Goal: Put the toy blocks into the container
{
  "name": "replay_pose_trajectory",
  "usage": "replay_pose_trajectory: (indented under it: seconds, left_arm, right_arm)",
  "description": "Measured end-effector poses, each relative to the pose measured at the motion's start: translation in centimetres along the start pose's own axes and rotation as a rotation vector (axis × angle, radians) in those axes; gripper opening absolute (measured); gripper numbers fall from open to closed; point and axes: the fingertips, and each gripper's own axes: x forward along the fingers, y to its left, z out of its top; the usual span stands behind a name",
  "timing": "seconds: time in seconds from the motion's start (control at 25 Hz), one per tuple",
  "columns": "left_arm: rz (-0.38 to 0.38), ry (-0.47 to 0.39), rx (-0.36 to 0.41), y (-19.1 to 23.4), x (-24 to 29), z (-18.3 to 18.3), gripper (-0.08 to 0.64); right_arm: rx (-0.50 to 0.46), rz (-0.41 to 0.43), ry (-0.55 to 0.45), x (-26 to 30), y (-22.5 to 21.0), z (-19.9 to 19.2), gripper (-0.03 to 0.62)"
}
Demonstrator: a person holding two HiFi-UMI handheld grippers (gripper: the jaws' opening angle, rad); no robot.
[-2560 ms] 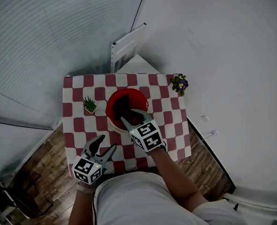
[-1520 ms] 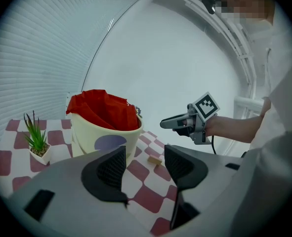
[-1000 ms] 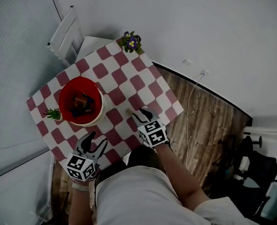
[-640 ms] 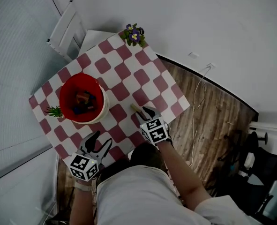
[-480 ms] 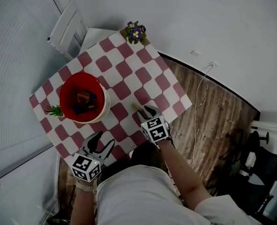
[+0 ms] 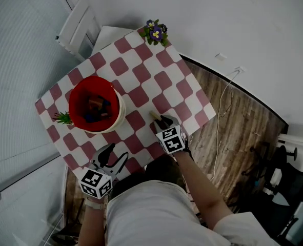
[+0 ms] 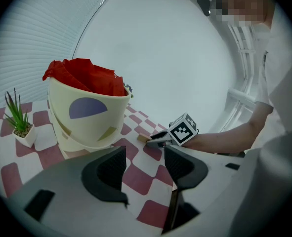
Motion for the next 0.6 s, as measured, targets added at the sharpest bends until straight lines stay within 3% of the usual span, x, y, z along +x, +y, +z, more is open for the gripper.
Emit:
replay_pose_trajectory:
  seconds: [0.24, 0.6]
  left_arm:
    - [0.013, -0.001, -0.009, 0.3, -0.2, -0.3, 0.229]
    - [0.023, -0.018, -0.014, 0.5, -0.3, 0.1, 0.229]
  right_arm:
    - [-0.018, -0.011, 0.009, 0.2, -0.1, -0.1, 0.086]
    - [-0.023, -0.012, -0.01, -0.6, 0.0, 1.0, 0.078]
